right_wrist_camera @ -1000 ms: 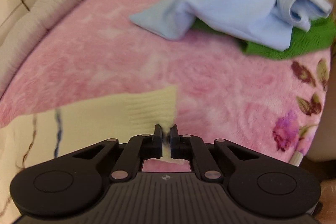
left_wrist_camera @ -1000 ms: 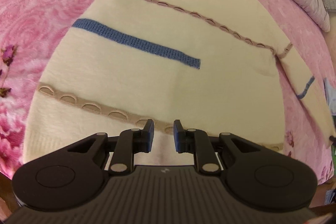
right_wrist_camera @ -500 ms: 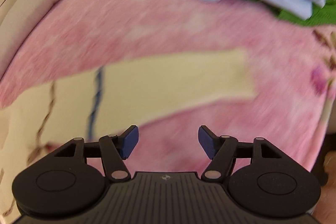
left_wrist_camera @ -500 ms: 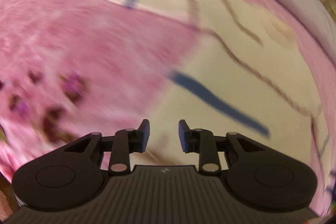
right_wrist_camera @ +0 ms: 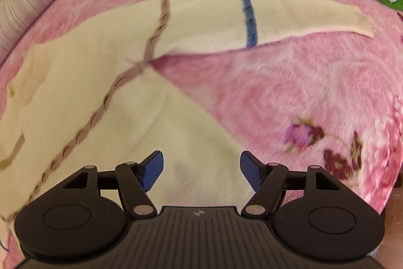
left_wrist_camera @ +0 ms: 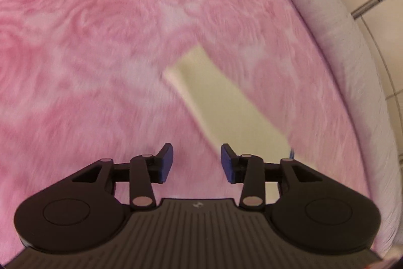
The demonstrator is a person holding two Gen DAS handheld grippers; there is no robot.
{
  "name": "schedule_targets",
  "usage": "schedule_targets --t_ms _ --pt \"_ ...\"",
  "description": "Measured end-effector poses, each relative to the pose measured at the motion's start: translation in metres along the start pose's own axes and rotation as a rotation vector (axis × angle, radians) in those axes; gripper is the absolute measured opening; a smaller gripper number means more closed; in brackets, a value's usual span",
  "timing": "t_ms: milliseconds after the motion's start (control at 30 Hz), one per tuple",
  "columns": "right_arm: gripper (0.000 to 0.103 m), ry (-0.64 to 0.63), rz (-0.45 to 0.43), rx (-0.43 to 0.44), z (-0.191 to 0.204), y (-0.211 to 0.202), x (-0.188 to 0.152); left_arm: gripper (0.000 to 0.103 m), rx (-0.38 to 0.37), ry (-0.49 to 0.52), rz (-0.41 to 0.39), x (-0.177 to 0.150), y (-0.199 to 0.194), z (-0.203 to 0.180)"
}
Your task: Fold clothes
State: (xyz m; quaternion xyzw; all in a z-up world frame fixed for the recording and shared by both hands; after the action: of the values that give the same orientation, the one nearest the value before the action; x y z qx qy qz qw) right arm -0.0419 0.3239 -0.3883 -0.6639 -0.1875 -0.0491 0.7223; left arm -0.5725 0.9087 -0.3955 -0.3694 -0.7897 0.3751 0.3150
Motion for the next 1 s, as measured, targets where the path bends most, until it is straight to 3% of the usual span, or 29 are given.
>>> schedule_targets --t_ms 133,200,233,267,333,433,500,567,633,733,800,933,1000 --pt "0.074 -0.019 0.012 -0.030 0.014 -0.001 -0.004 0.039 -0.013 -0.032 0.027 0.018 0.038 -0.007" --pt "0.075 -0.036 0.008 -0.044 0.020 -0.002 -0.003 0.025 0.015 0.028 0.019 0.020 0.050 -0.013" --pt "0.075 -0.041 0.007 -0.048 0.022 -0.003 -0.003 0.005 0.028 0.064 0.015 0.021 0.054 -0.016" --pt "0.075 -0.040 0.007 -0.052 0.023 -0.003 -0.003 0.004 0.037 0.133 0.009 0.021 0.053 -0.021" --pt "0.075 -0.036 0.004 -0.056 0.024 -0.005 -0.003 0.004 0.044 0.305 -0.029 0.021 0.042 -0.034" --pt "0.075 -0.029 -0.010 -0.050 0.022 -0.009 0.000 0.006 0.071 0.614 -0.173 0.024 0.015 -0.049" --pt "0.076 -0.027 -0.013 -0.048 0.018 -0.010 0.001 0.013 0.119 0.728 -0.158 0.020 0.021 -0.044" --pt "0.076 -0.018 -0.009 -0.044 0.012 -0.007 -0.002 0.024 0.211 0.798 -0.111 0.012 0.042 -0.031" --pt "0.076 -0.009 -0.005 -0.037 0.006 -0.006 -0.006 0.030 0.238 0.833 -0.178 0.004 0.038 -0.028" --pt "0.076 -0.021 -0.021 -0.019 -0.007 -0.014 -0.012 0.026 0.263 0.757 -0.212 -0.012 0.007 -0.025" --pt "0.076 -0.043 -0.028 -0.030 -0.019 -0.020 -0.017 0.023 0.212 0.712 -0.139 -0.038 -0.018 -0.020" --pt "0.076 -0.123 -0.018 -0.001 -0.037 -0.031 -0.037 0.025 -0.030 0.679 0.269 -0.143 -0.055 -0.008" --pt "0.076 -0.176 0.002 0.006 -0.045 -0.029 -0.051 0.027 -0.113 0.670 0.428 -0.205 -0.073 0.005"
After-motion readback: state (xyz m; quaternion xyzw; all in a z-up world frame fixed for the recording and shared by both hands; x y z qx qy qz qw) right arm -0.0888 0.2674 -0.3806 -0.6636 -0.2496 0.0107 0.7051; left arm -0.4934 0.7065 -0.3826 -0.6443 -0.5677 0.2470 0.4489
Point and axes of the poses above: each gripper's, at about its wrist camera, not at the fingertips, and y roughly the way its jaws point, z to its left, x to its top, the point moved 6 cm from there along y, roughly the way its jaws point, and after that the axes turned 12 degrees about -y, right-handed, at the moved point
